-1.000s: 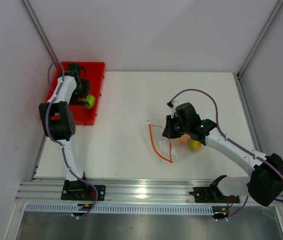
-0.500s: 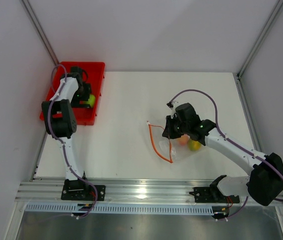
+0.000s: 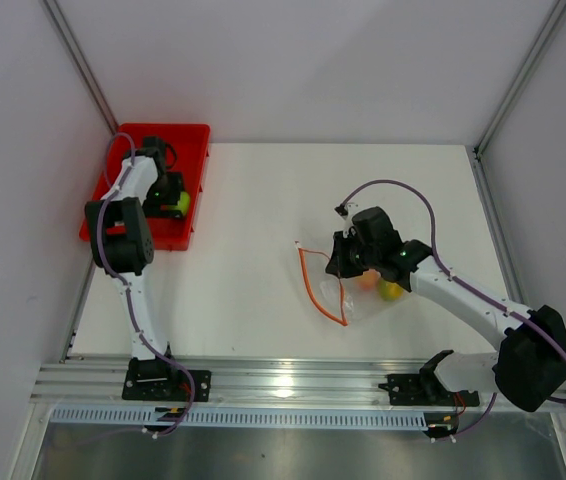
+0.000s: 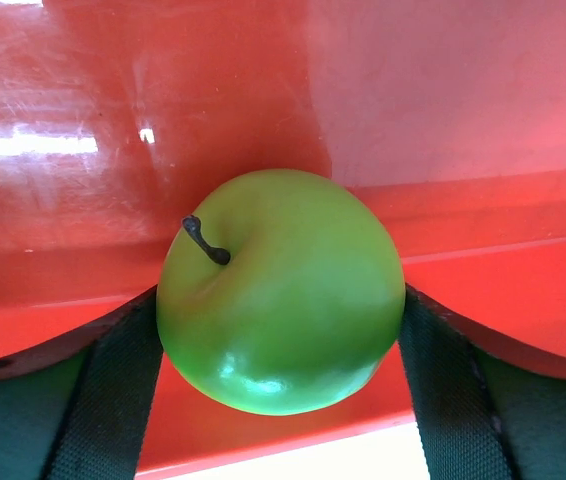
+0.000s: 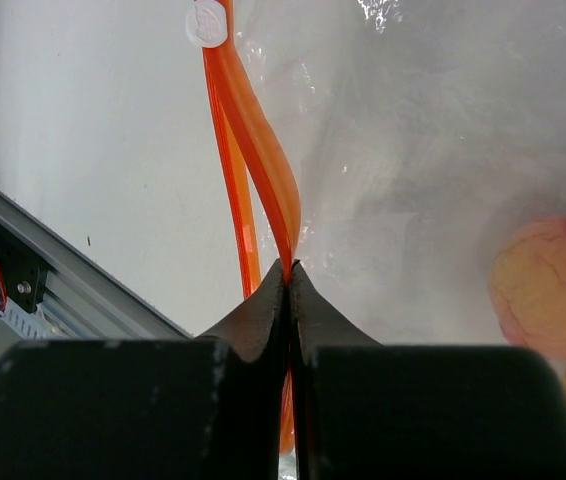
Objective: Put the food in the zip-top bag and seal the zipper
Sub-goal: Pick up the fake fruit from the bin.
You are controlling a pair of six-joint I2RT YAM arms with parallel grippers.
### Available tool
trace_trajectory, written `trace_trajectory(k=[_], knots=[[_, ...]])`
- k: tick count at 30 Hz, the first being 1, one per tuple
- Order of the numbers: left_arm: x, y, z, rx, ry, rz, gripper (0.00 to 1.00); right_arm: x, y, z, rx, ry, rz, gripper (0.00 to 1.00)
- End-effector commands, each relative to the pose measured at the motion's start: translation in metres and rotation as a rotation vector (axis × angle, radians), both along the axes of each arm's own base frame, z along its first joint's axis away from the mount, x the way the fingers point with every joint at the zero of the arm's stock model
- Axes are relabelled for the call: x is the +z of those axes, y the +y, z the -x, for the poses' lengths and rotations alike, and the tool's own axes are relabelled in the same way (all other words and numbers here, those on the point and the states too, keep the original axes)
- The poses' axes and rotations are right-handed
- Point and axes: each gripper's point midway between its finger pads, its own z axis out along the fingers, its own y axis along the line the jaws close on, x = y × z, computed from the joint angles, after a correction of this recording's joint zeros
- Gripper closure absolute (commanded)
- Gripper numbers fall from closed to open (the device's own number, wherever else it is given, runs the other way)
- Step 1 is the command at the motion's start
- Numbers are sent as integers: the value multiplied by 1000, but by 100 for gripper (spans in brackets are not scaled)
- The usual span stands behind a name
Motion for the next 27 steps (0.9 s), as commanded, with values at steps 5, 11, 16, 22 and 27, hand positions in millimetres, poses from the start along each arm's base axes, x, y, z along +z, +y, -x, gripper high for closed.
trace_trajectory(k=[5,11,16,22,27], knots=[[-3,2,-1,20,-25,45,39,6,2,-5,-5,-23,-28,100],[5,4,-2,-7,-67,53,84,8,3,-5,-5,-24,-31,100],[32,8,7,-19,-91,17,100,13,5,-8,-7,-35,-37,100],[84,4,15,-31,-241,22,99,11,4,-14,-7,-47,-10,100],[110,7,39,-38,-373,-38,99,13,3,-19,-17,-54,-2,100]])
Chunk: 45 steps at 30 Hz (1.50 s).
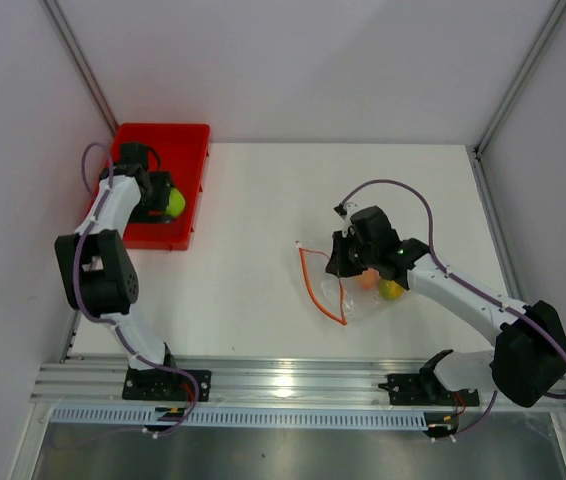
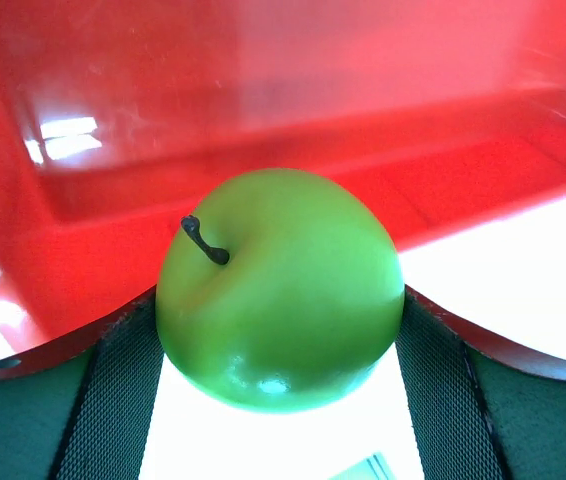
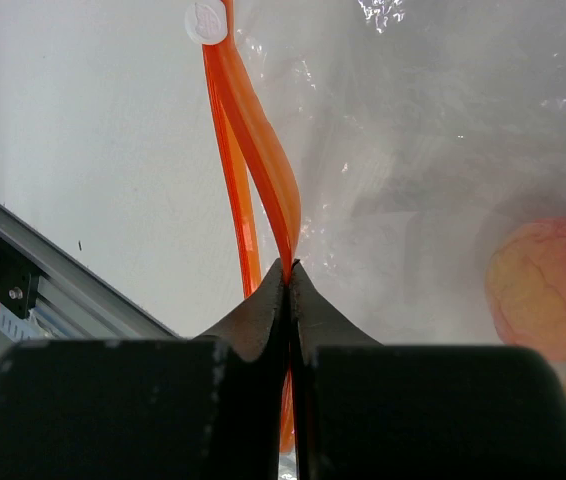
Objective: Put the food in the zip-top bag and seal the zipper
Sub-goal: Pick up the fake fruit from the bin, then place the fake fruit in the zipper food storage bag.
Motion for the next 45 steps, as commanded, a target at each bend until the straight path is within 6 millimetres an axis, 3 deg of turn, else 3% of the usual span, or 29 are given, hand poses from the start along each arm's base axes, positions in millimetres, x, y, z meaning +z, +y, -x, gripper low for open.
trace_trajectory(k=[1,2,4,7,8,9,10,11,12,13,14,16,18,23,24,28,34,40,45], knots=[[72,9,-6,-33,-262,-89,99,23,4,-16,-12,-68,-19,100],[65,8,3,-51,-252,-101,100,23,4,-17,-13,-70,-22,100],[77,2,14,-88,-291,-103,100,28,5,-18,-21,-76,-32,100],[65,-15,33,-167,-304,-60,100,34,7,-20,-24,-84,-48,100],[86,-22,32,-190,-390,-66,100,37,8,-20,-27,-86,-53,100],[64,-34,46,-235,-377,-30,99,39,8,-21,-27,-90,-56,100],[70,-42,48,-302,-428,-48,99,39,8,-21,-29,-90,-56,100],[94,-58,52,-363,-530,-65,99,40,8,-21,-30,-90,-55,100],[89,-72,56,-422,-597,-77,99,42,9,-22,-30,-95,-57,100],[102,-83,59,-502,-674,-127,99,42,8,-22,-33,-94,-56,100],[128,-110,70,-592,-782,-149,99,42,9,-22,-32,-93,-56,100],[135,-132,83,-700,-856,-209,99,45,9,-22,-30,-96,-58,100],[147,-166,103,-834,-921,-215,99,46,10,-23,-31,-96,-62,100],[158,-234,148,-1116,-1081,-92,100,46,14,-18,-14,-74,-80,100],[141,-243,159,-1163,-1071,-45,99,46,13,-17,-16,-74,-79,100],[127,-285,204,-1351,-1156,45,99,52,12,-15,-16,-79,-90,100],[105,-317,239,-1552,-1125,-22,99,60,15,-13,-11,-79,-114,100],[90,-337,251,-1634,-1091,-44,99,73,25,-6,21,-60,-179,100],[80,-347,243,-1668,-1063,-110,99,88,28,3,46,-48,-227,100]])
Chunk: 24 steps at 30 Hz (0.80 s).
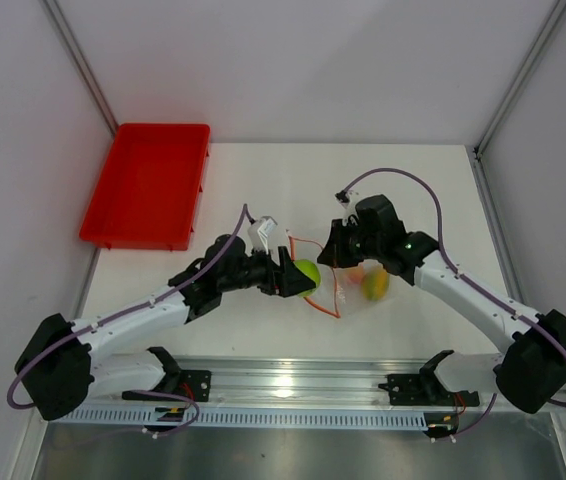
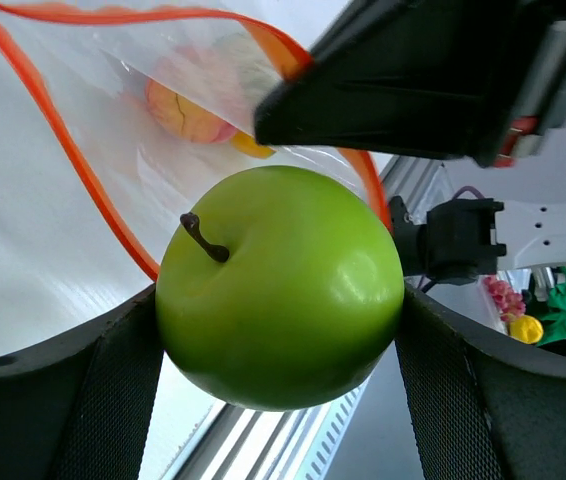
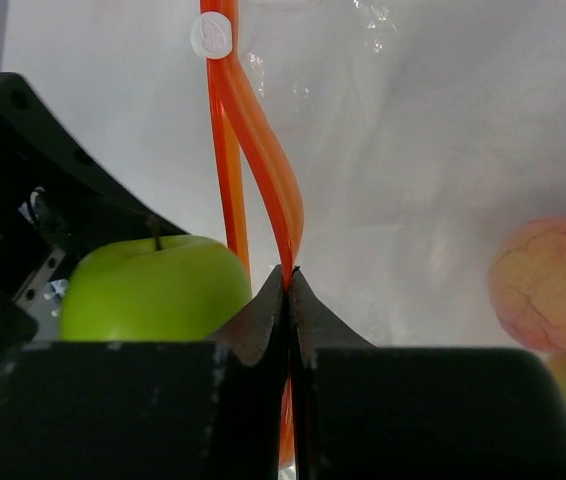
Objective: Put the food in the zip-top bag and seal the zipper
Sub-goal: Place the fake fruit in the zipper food storage bag.
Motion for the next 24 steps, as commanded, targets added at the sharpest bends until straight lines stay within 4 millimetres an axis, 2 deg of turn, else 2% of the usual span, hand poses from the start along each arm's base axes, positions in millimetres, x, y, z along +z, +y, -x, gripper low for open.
trace_trajectory(k=[1,9,14,16,17,18,22,23,24], knots=[[21,-11,-16,8,-131,10,99,44,12,9,56,-28,-110,100],[14,-30,-17,-34,-168,20,99,52,18,22,83,14,-184,100],[14,-37,-19,-25,-268,-22,100,55,21,27,100,37,-211,100],[12,-37,-25,14,-290,-62,94,55,21,28,101,39,-210,100],[8,-35,-27,21,-295,-85,89,57,21,28,102,34,-214,100],[6,-33,-27,29,-299,-94,67,57,20,27,97,30,-211,100],[8,-24,-31,80,-326,-110,32,58,16,25,92,25,-206,100],[12,-22,-31,88,-340,-106,21,57,16,25,92,27,-204,100],[11,-20,-30,92,-340,-117,4,57,15,24,91,24,-205,100]])
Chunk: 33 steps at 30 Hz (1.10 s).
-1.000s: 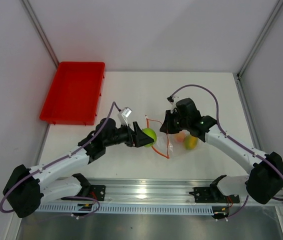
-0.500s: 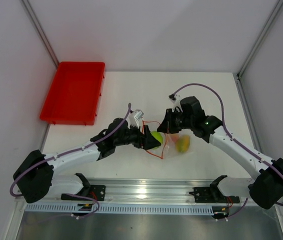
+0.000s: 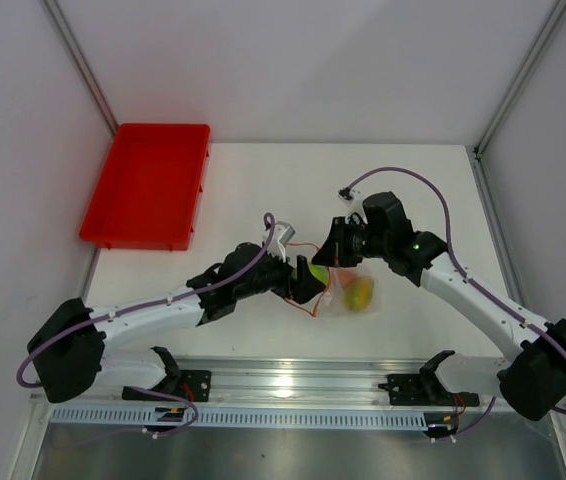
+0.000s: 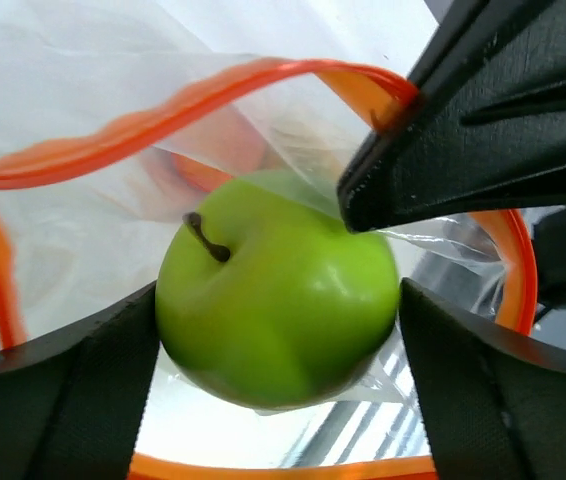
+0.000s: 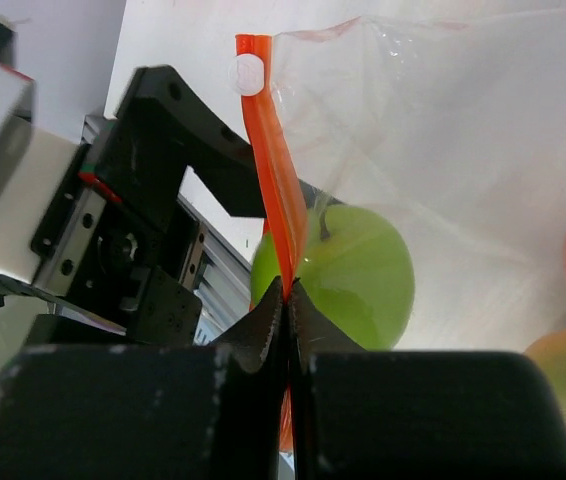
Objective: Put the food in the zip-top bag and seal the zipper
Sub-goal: Place the fake fruit in the zipper food storage bag.
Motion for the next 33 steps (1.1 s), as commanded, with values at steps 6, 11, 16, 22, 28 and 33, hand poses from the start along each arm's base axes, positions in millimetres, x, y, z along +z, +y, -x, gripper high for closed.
trace_trajectory(k=[6,11,16,22,28,33], knots=[[54,16,-9,73,-184,60,0,20,-1,-1,11,-40,-49,100],[73,26,1,77,-200,88,0,15,-2,0,12,-37,-38,100],[81,70,-13,314,-184,65,0,5,-7,3,26,-32,4,100],[42,90,-9,379,-94,-44,7,-7,-12,5,38,-31,46,100],[11,77,-3,345,3,-57,16,-9,-12,9,44,-31,46,100],[-3,62,-5,314,40,-72,26,-5,-14,10,40,-39,49,100]])
